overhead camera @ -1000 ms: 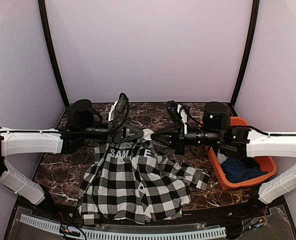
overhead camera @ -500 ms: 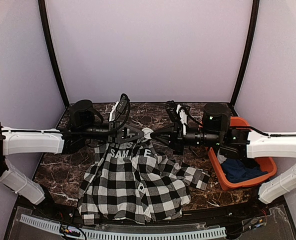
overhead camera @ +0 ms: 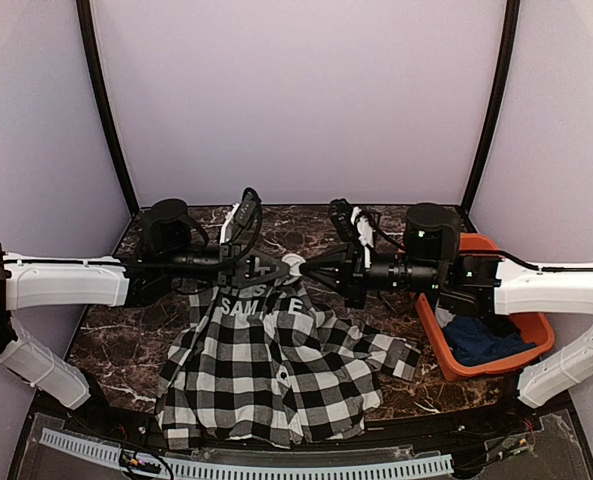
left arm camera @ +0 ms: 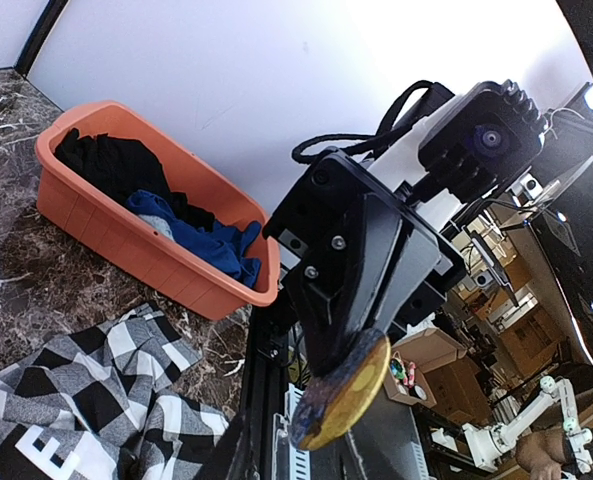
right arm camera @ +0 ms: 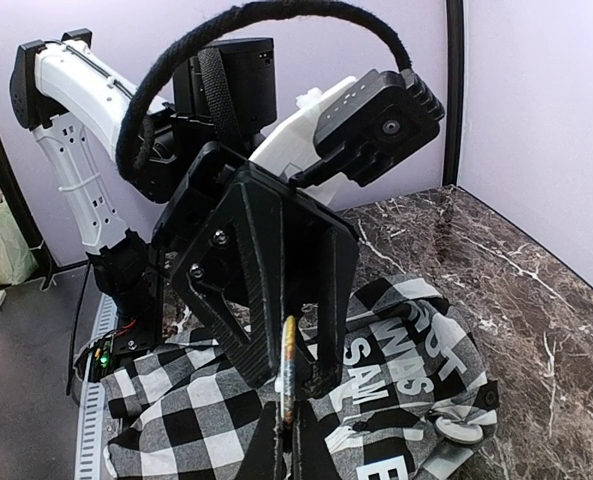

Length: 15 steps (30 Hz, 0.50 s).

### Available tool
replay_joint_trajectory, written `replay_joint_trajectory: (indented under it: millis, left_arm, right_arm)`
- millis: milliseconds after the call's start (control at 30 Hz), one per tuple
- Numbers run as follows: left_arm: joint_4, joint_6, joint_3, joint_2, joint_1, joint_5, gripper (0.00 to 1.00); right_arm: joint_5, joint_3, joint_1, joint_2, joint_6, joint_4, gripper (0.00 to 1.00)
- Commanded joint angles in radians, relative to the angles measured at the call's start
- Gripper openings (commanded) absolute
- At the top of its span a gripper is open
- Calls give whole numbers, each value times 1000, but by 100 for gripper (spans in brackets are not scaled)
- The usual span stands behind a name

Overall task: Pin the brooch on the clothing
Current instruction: Open the brooch.

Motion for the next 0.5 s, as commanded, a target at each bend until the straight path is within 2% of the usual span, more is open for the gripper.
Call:
replay_joint_trajectory:
  millis: [0,233,467]
  left_arm:
    - [-24,25,32,-3,-4,1,28]
    - [-51,36,43,-3,-5,-11,22]
    - [-97,62,53,-5,-5,-41,9]
  right_arm:
    - [15,39,18,14,4,6,0]
    - [18,50,27,17,2,1,0]
    - [22,54,39,11,-1,-1,0]
